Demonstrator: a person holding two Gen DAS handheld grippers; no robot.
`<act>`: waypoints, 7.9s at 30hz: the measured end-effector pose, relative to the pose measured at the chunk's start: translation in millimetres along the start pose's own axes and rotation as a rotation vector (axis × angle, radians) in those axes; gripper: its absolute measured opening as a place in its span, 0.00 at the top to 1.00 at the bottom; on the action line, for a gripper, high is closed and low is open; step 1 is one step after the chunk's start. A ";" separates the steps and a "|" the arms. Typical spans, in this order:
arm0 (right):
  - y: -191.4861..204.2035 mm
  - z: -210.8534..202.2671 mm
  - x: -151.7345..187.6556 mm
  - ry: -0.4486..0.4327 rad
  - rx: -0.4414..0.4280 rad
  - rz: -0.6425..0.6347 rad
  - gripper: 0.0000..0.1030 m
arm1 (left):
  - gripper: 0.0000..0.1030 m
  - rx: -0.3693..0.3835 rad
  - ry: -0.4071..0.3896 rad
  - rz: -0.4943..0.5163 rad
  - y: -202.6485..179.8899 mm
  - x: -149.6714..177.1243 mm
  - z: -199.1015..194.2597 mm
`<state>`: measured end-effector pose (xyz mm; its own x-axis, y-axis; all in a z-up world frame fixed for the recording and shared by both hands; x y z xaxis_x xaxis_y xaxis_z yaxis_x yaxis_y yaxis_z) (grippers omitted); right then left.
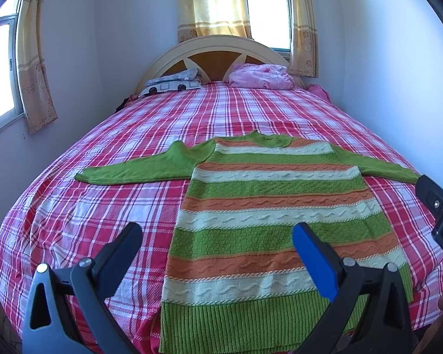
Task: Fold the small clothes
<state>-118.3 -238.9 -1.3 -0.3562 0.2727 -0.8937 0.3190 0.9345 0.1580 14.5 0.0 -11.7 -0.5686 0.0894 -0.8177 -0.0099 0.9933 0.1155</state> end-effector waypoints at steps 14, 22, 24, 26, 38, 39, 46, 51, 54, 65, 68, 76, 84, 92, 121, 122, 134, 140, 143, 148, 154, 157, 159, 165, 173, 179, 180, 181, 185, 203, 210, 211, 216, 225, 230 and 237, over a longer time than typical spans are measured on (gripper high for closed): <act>0.2 -0.1 1.2 0.004 0.003 -0.001 0.01 | 0.00 0.000 0.004 -0.007 -2.2 2.3 0.7; 0.0 0.7 1.5 0.006 0.003 0.000 0.01 | 0.00 0.004 0.007 -0.010 -0.1 4.1 2.2; 0.1 0.3 2.1 0.007 0.004 -0.001 0.01 | 0.00 0.004 0.010 -0.012 0.1 4.9 3.1; 0.2 0.0 2.7 0.007 0.005 -0.001 0.01 | 0.00 0.003 0.011 -0.013 -0.2 5.6 3.7; 0.8 2.5 4.0 0.014 0.006 -0.002 0.01 | 0.00 0.006 0.014 -0.016 -0.8 6.6 4.2; 0.8 2.4 4.3 0.015 0.007 -0.002 0.01 | 0.00 0.006 0.016 -0.016 -0.9 6.9 4.4; -0.1 6.6 6.3 0.028 0.011 -0.001 0.01 | 0.00 0.007 0.026 -0.023 -0.1 7.4 8.4; 0.5 11.3 7.1 0.040 0.022 -0.007 0.01 | 0.00 0.010 0.036 -0.019 -2.0 8.2 12.3; 0.3 15.0 8.6 0.053 0.028 -0.009 0.01 | 0.00 0.010 0.042 -0.018 -3.0 8.6 14.7; -4.9 31.8 15.8 0.090 0.042 -0.010 0.01 | 0.00 0.019 0.077 -0.001 -8.3 10.9 34.1; -8.9 37.9 17.4 0.098 0.050 -0.012 0.01 | 0.00 0.026 0.089 -0.002 -9.7 9.4 43.2; -32.9 56.1 12.8 0.076 0.070 0.000 0.01 | 0.00 0.039 0.089 0.026 -18.0 -1.1 73.9; -119.8 100.6 -27.0 0.096 0.172 0.088 0.01 | 0.00 0.053 0.036 0.004 -4.7 -29.6 135.1; -303.7 162.2 -64.4 0.133 0.217 0.473 0.29 | 0.00 -0.051 0.102 -0.051 14.7 -28.3 213.8; -426.1 291.6 -87.9 0.184 0.216 0.695 0.93 | 0.00 0.016 0.228 -0.157 24.1 -1.4 243.8; -419.8 287.1 -93.4 0.174 0.201 0.678 0.93 | 0.00 0.016 0.228 -0.157 24.2 -1.4 243.8; -192.9 256.8 -178.4 0.146 -0.092 0.248 0.93 | 0.00 0.035 0.219 -0.174 25.2 -2.1 241.8; -34.6 285.4 -164.2 0.230 -0.331 0.102 0.93 | 0.00 0.051 0.206 -0.189 28.4 -1.1 241.3; 44.0 309.8 -133.6 0.291 -0.427 0.055 0.93 | 0.00 0.059 0.201 -0.196 29.6 -0.8 241.2; 142.4 348.7 -70.3 0.438 -0.568 0.032 0.94 | 0.00 0.074 0.192 -0.211 32.3 0.5 240.4; 201.8 372.3 -11.2 0.554 -0.657 -0.001 0.94 | 0.00 0.090 0.183 -0.226 35.0 0.9 240.1; 213.4 380.5 5.7 0.598 -0.724 0.004 0.93 | 0.00 0.097 0.178 -0.233 35.5 1.0 239.7; 216.7 387.9 13.1 0.636 -0.753 0.012 0.90 | 0.00 0.100 0.177 -0.236 36.2 1.3 239.8; 212.1 389.8 6.9 0.732 -0.947 0.168 0.58 | 0.00 0.105 0.176 -0.239 37.1 1.6 240.5; 171.4 369.3 -18.6 0.560 -0.696 -0.064 0.58 | 0.00 0.106 0.177 -0.240 37.0 1.9 241.0; 82.4 376.9 -44.4 0.438 -0.453 -0.083 0.58 | 0.00 0.099 0.181 -0.232 37.4 1.4 242.2; 57.4 382.2 -56.8 0.415 -0.418 -0.036 0.58 | 0.00 0.097 0.182 -0.229 37.2 1.3 242.4; 35.8 385.5 -66.4 0.395 -0.381 0.008 0.58 | 0.00 0.095 0.183 -0.228 36.9 1.2 242.3; -64.8 407.8 -102.1 0.333 -0.215 0.207 0.58 | 0.00 0.095 0.183 -0.227 37.1 1.1 242.7; -66.3 478.1 -107.6 0.458 -0.465 0.179 0.92 | 0.00 0.072 0.194 -0.201 34.8 0.9 244.9; -23.3 467.7 -126.1 0.299 -0.203 -0.304 0.92 | 0.00 0.071 0.194 -0.201 34.9 0.9 245.1; -20.1 478.1 -118.7 0.314 -0.178 -0.346 0.92 | 0.00 0.071 0.194 -0.200 34.5 0.8 245.0; -29.4 523.7 -84.2 0.394 -0.008 -0.479 0.84 | 0.00 0.067 0.196 -0.196 34.3 0.8 245.7; -77.3 427.3 -137.0 0.281 -0.183 -0.128 0.77 | 0.00 0.070 0.194 -0.200 33.4 0.4 246.6; -46.4 396.8 -79.6 0.406 -0.270 -0.176 0.77 | 0.00 0.067 0.196 -0.196 33.2 0.4 246.7; 2.2 391.7 -39.2 0.413 -0.091 -0.368 0.76 | 0.00 0.048 0.210 -0.165 30.0 0.4 246.8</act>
<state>240.4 -337.2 -130.4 -0.7499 -0.0253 -0.6611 0.0383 0.9959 -0.0815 217.0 48.0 -147.7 -0.7211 -0.0862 -0.6875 -0.0805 0.9959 -0.0404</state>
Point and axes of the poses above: each gripper's, at about its wrist camera, not at the fingertips, and z roughly the way its jaws point, y to its left, x to its underside, the point moved 2 cm from there along z, roughly the way its jaws point, and after that the axes turned 6 degrees about -x, right-handed, at the moved point
